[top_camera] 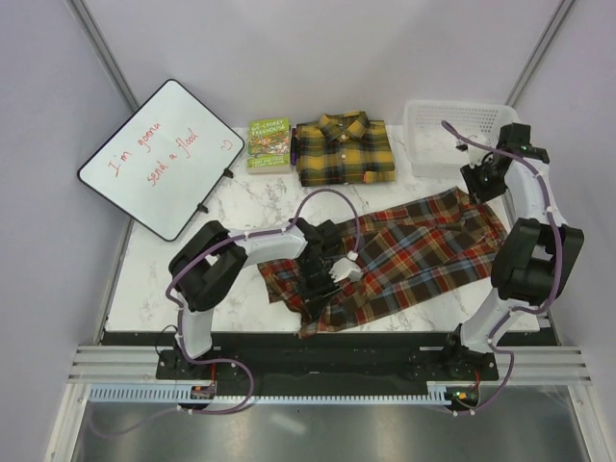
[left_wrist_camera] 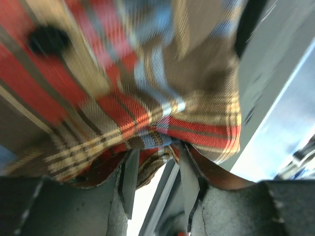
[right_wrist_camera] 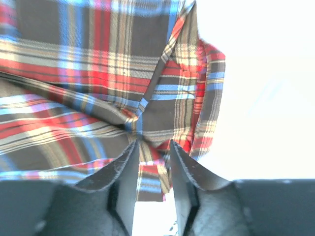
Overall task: Fold and stack the long sleeve shirts
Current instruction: Fold the shirt
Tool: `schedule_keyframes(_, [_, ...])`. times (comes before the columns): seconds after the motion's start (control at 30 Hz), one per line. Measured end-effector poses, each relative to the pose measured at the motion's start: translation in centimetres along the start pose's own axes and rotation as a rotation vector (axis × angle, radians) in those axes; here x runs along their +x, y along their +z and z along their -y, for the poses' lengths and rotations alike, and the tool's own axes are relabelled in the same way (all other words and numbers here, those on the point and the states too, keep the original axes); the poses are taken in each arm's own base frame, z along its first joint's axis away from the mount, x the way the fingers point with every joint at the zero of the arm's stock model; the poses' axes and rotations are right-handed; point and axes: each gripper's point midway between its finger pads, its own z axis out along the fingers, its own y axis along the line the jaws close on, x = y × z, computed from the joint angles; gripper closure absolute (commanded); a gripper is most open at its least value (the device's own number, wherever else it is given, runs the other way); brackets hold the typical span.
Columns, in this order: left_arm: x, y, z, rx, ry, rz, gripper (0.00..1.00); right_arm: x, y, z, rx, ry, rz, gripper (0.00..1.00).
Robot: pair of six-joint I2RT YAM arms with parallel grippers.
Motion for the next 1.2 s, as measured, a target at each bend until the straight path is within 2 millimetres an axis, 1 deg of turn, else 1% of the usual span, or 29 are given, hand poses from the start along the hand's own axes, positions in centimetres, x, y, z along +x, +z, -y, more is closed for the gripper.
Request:
schedule_keyframes(0.03, [-1.2, 0.1, 0.3, 0.019, 0.004, 0.029, 0.53, -0.7, -1.0, 0.2, 0.014, -0.001, 0.025, 0.63])
schedule_keyframes(0.07, [-2.2, 0.1, 0.6, 0.034, 0.009, 0.060, 0.53, -1.5, -2.3, 0.0, 0.014, 0.001, 0.058, 0.63])
schedule_keyframes(0.1, [-3.1, -0.1, 0.9, 0.048, 0.013, 0.089, 0.52, -1.9, -3.0, -0.4, 0.010, -0.004, 0.077, 0.63])
schedule_keyframes(0.13, [-3.7, -0.4, 1.2, 0.058, 0.019, 0.110, 0.52, -2.1, -3.8, -1.1, -0.002, -0.005, 0.094, 0.63])
schedule_keyframes(0.2, [-4.8, -1.4, 1.6, 0.065, 0.039, 0.163, 0.51, -1.4, -4.4, -3.5, -0.044, -0.015, 0.094, 0.63])
schedule_keyframes(0.27, [-5.1, -2.9, 2.0, 0.057, 0.057, 0.205, 0.51, 0.5, -4.1, -6.3, -0.101, -0.017, 0.058, 0.64])
schedule_keyframes(0.33, [-5.3, -4.9, 2.1, 0.036, 0.074, 0.257, 0.51, 3.0, -3.0, -8.7, -0.160, -0.014, -0.002, 0.64])
schedule_keyframes(0.37, [-5.2, -5.9, 2.0, 0.024, 0.080, 0.278, 0.51, 4.2, -2.4, -9.5, -0.181, -0.009, -0.033, 0.65])
schedule_keyframes(0.43, [-4.6, -7.8, 0.9, -0.005, 0.074, 0.319, 0.51, 6.8, -0.9, -10.7, -0.212, 0.008, -0.100, 0.66])
schedule_keyframes(0.5, [-3.4, -9.1, -0.9, -0.036, 0.043, 0.340, 0.51, 9.0, 0.4, -11.4, -0.233, 0.021, -0.167, 0.66])
schedule_keyframes(0.6, [-0.7, -9.6, -4.1, -0.093, -0.024, 0.321, 0.51, 10.3, 2.1, -11.2, -0.225, 0.028, -0.208, 0.65])
schedule_keyframes(0.67, [1.1, -9.4, -5.7, -0.125, -0.060, 0.292, 0.51, 10.5, 3.1, -10.5, -0.203, 0.032, -0.215, 0.66])
schedule_keyframes(0.7, [1.6, -9.4, -6.0, -0.135, -0.067, 0.283, 0.51, 10.5, 3.6, -10.1, -0.194, 0.037, -0.214, 0.65])
schedule_keyframes(0.8, [2.3, -9.3, -7.3, -0.162, -0.071, 0.266, 0.52, 10.9, 4.7, -8.7, -0.172, 0.068, -0.227, 0.65])
schedule_keyframes(0.93, [2.5, -8.6, -8.7, -0.173, -0.063, 0.247, 0.52, 9.5, 5.6, -6.5, -0.126, 0.082, -0.202, 0.65])
schedule_keyframes(1.0, [2.3, -8.5, -8.7, -0.174, -0.029, 0.257, 0.52, 8.9, 5.9, -5.7, -0.110, 0.085, -0.192, 0.64])
schedule_keyframes(1.07, [2.2, -8.5, -7.9, -0.179, 0.025, 0.270, 0.52, 8.6, 6.0, -5.3, -0.098, 0.084, -0.185, 0.64])
schedule_keyframes(1.1, [2.2, -8.4, -7.3, -0.183, 0.058, 0.274, 0.52, 8.6, 6.1, -5.3, -0.096, 0.084, -0.186, 0.64])
schedule_keyframes(1.2, [1.6, -7.8, -4.4, -0.191, 0.180, 0.285, 0.52, 8.7, 6.1, -5.2, -0.095, 0.086, -0.186, 0.65])
